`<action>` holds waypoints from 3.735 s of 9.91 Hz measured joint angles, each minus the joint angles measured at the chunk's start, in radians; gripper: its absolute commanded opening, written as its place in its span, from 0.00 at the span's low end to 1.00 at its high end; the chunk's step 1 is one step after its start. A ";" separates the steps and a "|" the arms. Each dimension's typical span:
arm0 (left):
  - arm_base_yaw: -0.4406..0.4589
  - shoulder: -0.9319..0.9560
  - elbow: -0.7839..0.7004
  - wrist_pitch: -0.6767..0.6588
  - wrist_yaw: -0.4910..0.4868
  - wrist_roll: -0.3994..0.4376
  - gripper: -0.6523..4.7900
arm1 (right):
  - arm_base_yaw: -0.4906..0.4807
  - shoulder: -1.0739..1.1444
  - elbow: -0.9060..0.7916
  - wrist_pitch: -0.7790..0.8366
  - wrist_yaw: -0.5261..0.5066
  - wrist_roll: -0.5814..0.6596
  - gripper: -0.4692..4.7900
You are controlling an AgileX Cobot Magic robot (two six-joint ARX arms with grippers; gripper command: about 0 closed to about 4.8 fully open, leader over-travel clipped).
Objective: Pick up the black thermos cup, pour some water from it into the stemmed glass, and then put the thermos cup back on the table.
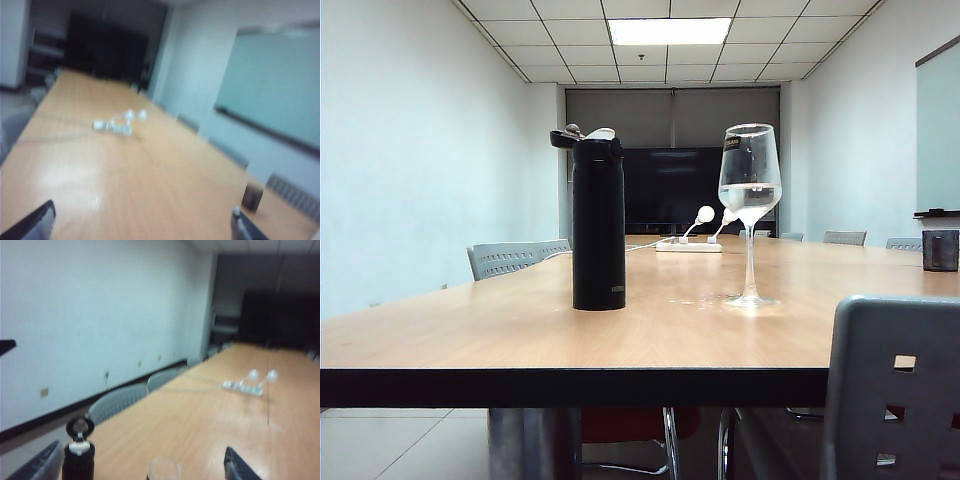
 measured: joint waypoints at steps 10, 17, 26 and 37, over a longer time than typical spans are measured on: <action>0.000 -0.142 -0.001 -0.079 0.000 0.000 1.00 | 0.000 -0.615 -0.007 -0.814 0.048 -0.008 0.08; 0.001 -0.374 -0.001 -0.428 0.026 0.085 0.91 | 0.000 -0.615 -0.265 -0.641 0.047 0.058 0.08; 0.001 -0.819 -0.990 -0.405 0.183 -0.124 0.11 | 0.000 -0.616 -0.790 -0.192 0.120 0.135 0.08; 0.072 -1.106 -1.100 -0.400 0.208 -0.153 0.11 | 0.000 -0.616 -0.829 -0.229 0.344 0.139 0.08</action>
